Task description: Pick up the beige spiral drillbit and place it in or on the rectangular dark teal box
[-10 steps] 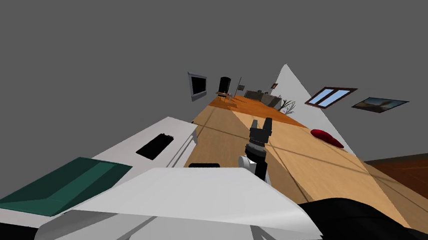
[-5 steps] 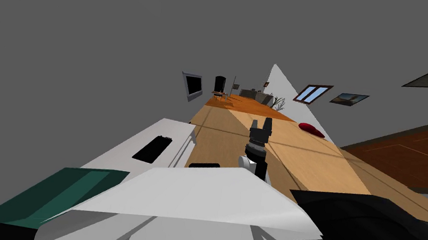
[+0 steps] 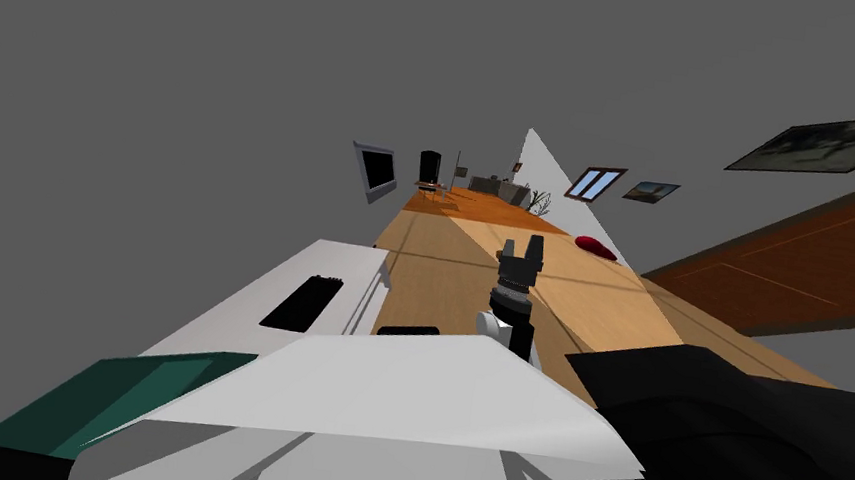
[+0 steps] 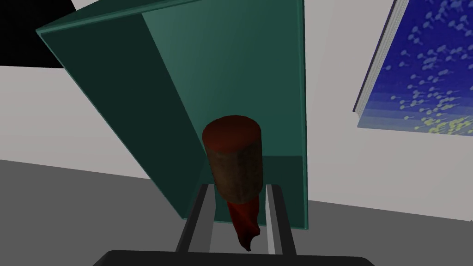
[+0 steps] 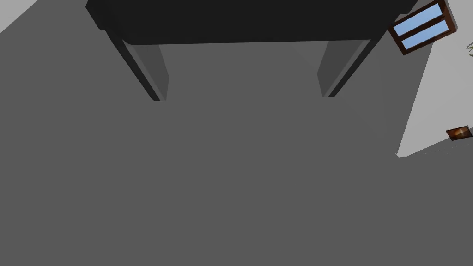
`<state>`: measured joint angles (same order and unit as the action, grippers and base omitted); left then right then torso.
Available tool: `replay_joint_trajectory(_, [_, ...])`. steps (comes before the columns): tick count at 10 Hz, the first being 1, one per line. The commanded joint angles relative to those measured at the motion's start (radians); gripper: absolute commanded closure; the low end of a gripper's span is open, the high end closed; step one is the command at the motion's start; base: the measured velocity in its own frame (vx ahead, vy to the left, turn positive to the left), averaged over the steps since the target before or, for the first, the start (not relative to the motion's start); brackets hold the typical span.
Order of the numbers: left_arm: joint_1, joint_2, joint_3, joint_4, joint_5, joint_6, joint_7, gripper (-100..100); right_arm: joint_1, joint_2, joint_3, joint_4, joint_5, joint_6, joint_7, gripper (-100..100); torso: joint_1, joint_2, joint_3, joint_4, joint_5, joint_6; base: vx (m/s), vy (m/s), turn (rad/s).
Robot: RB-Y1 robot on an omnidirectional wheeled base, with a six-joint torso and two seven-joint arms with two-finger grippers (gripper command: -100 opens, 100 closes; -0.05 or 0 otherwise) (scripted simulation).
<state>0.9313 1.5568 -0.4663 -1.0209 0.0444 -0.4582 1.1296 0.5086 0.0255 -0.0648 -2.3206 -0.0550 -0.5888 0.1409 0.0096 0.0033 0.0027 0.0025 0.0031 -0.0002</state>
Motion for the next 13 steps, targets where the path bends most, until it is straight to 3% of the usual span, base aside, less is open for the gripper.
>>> replay_joint_trajectory(1, [0.020, 0.032, 0.001, -0.011, 0.017, -0.015, 0.033, 100, 0.000, 0.000, 0.000, 0.000, 0.000, 0.000, 0.000, 0, 0.000, 0.000, 0.000, 0.000, 0.000, 0.000, -0.031, 0.056, -0.151])
replay_joint_trajectory(7, [0.076, 0.131, -0.016, -0.067, 0.057, -0.053, 0.143, 100, 0.000, 0.000, 0.000, 0.000, 0.000, 0.000, 0.000, 0, -0.002, 0.001, 0.000, 0.000, 0.000, 0.000, -0.054, 0.061, -0.165])
replay_joint_trajectory(8, [0.066, 0.120, -0.016, -0.061, 0.051, -0.047, 0.133, 100, 0.000, 0.000, 0.000, 0.000, 0.000, 0.000, 0.000, 0, -0.002, 0.001, 0.001, 0.000, 0.000, 0.000, -0.032, 0.031, -0.044])
replay_joint_trajectory(9, [0.066, 0.123, -0.015, -0.062, 0.052, -0.048, 0.137, -100, 0.000, 0.000, 0.000, 0.000, 0.000, 0.000, 0.000, 0, -0.003, 0.000, 0.000, 0.000, 0.000, -0.002, -0.004, 0.006, 0.003])
replay_joint_trajectory(13, [0.066, 0.122, -0.015, -0.062, 0.052, -0.048, 0.136, -100, 0.000, 0.000, 0.000, 0.000, 0.000, 0.000, 0.000, 0, -0.006, -0.002, -0.001, -0.001, -0.001, -0.002, 0.000, 0.000, 0.000])
